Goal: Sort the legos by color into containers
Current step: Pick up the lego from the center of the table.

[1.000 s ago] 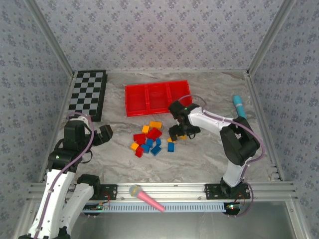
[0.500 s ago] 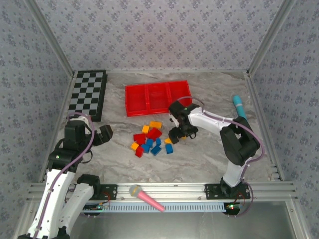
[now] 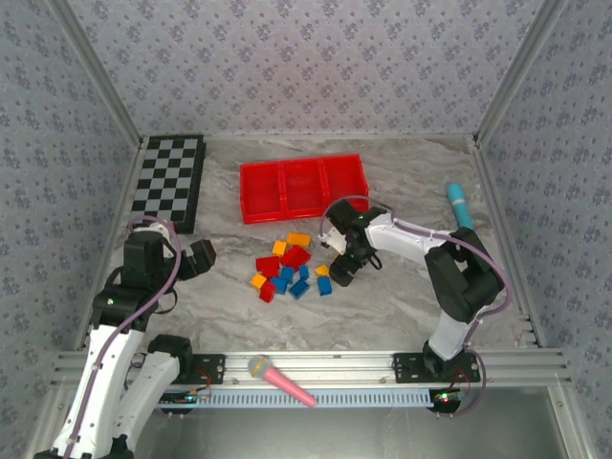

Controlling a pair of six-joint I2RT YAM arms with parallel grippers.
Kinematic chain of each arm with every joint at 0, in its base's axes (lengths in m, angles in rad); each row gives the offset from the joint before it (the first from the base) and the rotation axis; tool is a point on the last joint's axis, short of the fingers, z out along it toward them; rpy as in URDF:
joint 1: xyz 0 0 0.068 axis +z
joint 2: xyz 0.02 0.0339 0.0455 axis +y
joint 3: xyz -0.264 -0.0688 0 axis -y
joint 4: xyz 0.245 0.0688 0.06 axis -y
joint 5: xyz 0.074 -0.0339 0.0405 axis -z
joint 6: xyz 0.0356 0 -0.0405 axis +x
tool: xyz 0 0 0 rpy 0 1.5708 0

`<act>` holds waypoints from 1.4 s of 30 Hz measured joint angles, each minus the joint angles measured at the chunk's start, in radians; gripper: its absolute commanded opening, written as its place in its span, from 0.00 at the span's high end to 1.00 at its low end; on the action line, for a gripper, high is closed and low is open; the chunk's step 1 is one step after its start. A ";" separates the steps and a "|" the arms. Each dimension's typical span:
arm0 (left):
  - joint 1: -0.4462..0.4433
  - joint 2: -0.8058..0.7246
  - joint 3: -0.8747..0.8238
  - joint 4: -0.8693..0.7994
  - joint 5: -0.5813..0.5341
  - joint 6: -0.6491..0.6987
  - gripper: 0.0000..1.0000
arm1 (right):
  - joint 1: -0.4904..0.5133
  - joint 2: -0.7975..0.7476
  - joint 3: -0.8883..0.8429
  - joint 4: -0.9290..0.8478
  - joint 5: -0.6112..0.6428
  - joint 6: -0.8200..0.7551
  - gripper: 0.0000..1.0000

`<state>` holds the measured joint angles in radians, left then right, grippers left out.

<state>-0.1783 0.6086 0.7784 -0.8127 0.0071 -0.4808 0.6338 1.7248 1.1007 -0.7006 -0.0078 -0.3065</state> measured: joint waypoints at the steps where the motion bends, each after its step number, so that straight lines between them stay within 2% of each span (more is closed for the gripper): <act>1: 0.000 0.000 0.000 0.000 0.000 0.000 0.00 | -0.008 -0.008 0.000 0.011 -0.016 -0.022 0.12; 10: -0.001 0.000 0.000 0.000 0.000 0.000 0.00 | -0.080 -0.025 0.006 0.050 -0.089 -0.159 0.16; 16: -0.002 0.000 0.000 0.000 0.000 0.000 0.00 | -0.075 -0.007 0.007 0.060 -0.106 -0.188 0.17; 27: -0.002 0.000 0.000 0.000 0.000 0.000 0.00 | -0.051 0.014 0.008 0.100 -0.071 -0.215 0.21; 34: -0.002 0.000 0.000 0.000 0.000 0.000 0.00 | -0.051 0.080 0.026 0.098 -0.033 -0.218 0.23; 42: -0.002 0.000 0.000 0.000 0.000 0.000 0.00 | -0.051 0.118 0.068 0.061 -0.004 -0.215 0.33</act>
<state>-0.1799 0.6086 0.7784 -0.8124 0.0074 -0.4812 0.5823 1.8431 1.1683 -0.6392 -0.0116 -0.5213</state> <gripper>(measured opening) 0.994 0.698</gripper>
